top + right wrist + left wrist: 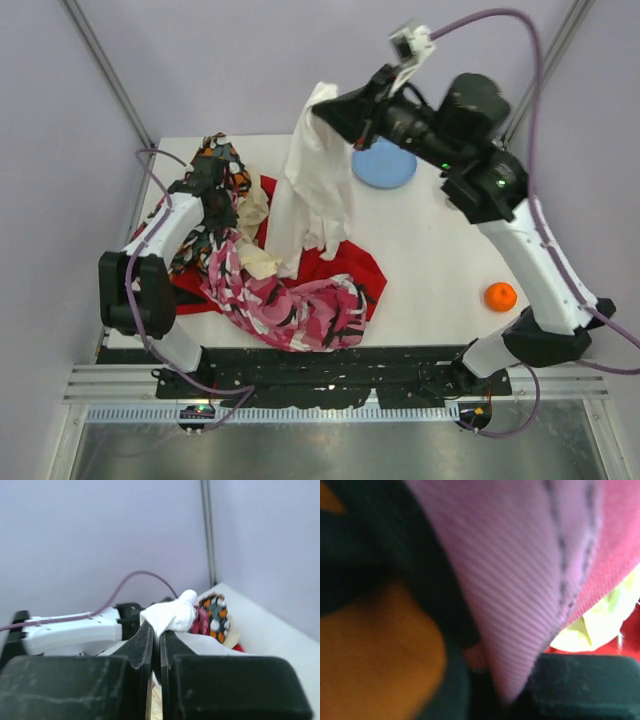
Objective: Pick out a specific cloth from the pile
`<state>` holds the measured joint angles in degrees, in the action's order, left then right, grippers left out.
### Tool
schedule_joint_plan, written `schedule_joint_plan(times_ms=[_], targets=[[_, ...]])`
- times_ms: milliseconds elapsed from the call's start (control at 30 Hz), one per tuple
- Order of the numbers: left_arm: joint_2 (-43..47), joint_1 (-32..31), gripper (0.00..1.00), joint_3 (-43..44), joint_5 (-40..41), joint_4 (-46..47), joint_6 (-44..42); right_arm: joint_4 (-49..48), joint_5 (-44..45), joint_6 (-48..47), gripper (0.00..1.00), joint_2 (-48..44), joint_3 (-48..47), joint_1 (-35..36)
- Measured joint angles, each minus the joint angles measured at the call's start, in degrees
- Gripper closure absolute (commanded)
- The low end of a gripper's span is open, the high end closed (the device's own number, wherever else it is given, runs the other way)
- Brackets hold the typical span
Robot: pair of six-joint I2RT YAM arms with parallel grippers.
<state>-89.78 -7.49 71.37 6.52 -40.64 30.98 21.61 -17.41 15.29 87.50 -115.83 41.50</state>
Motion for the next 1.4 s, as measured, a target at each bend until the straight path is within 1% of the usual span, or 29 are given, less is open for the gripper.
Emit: schedule_joint_plan(times_ms=[67, 133, 167, 200, 267, 300, 333, 367, 433, 533, 700, 767, 833, 967, 1100, 1200, 1400], targets=[[-4.79, 0.00, 1.00, 2.32, -0.57, -0.24, 0.00, 1.60, 2.08, -2.10, 0.95, -2.75, -4.76, -0.33], [-7.43, 0.00, 0.99, 3.37, -1.14, -0.44, 0.00, 2.58, 5.51, -4.35, 0.95, -5.51, -7.76, -0.85], [-8.22, 0.00, 0.94, 3.63, -1.40, -0.55, 0.00, 3.08, 7.52, -5.46, 0.95, -7.04, -8.66, -1.40], [-8.59, 0.00, 0.86, 3.72, -1.64, -0.59, -0.07, 3.87, 9.81, -6.51, 0.95, -8.66, -9.31, -2.73], [-8.61, 0.00, 0.64, 3.93, -1.84, -0.98, -0.20, 5.22, 13.05, -7.43, 0.94, -10.21, -9.51, -5.64], [-8.61, 0.02, 0.54, 4.26, -1.88, -1.38, -0.28, 5.97, 14.01, -7.48, 0.95, -11.02, -9.55, -8.24], [-8.61, 0.02, 0.31, 4.83, -2.16, -2.08, -0.44, 6.78, 15.17, -7.52, 0.95, -11.56, -9.53, -10.84], [-8.52, 0.02, 0.01, 5.29, -2.43, -2.62, -0.90, 7.28, 15.76, -7.52, 0.95, -11.80, -9.33, -12.72], [-7.93, 0.00, 0.00, 6.49, -3.78, -4.02, -1.36, 8.28, 17.40, -7.54, 0.95, -12.00, -8.04, -16.72], [-4.87, -0.15, 0.00, 7.61, -4.85, -6.12, -1.49, 10.47, 18.43, -7.65, 0.95, -11.52, -6.86, -19.87], [6.47, -0.46, 0.00, 8.76, -4.57, -9.49, -1.64, 14.99, 20.98, -8.39, 0.95, -7.85, -5.62, -23.10], [11.56, -1.22, 0.00, 9.57, -3.74, -10.29, -1.77, 16.96, 23.78, -9.62, 0.95, -6.58, -6.67, -23.65], [16.13, -2.84, 0.00, 10.29, -2.54, -10.80, -1.95, 19.04, 29.14, -11.78, 0.95, -4.74, -9.73, -23.91], [22.14, -7.93, 0.00, 9.46, -1.22, -10.97, -1.95, 18.73, 38.14, -16.39, 0.95, -4.55, -10.97, -24.41], [25.49, -13.68, 0.00, 4.24, -3.34, -9.33, -2.56, 16.68, 45.79, -19.87, 0.95, -6.01, -9.16, -25.00], [26.43, -17.59, 0.00, 0.28, -6.73, -8.57, -2.99, 15.39, 50.42, -22.10, 0.95, -6.38, -8.76, -25.64], [27.34, -19.80, 0.00, -2.93, -9.16, -7.54, -2.99, 11.96, 55.47, -26.58, 0.95, -8.68, -4.90, -25.99]])
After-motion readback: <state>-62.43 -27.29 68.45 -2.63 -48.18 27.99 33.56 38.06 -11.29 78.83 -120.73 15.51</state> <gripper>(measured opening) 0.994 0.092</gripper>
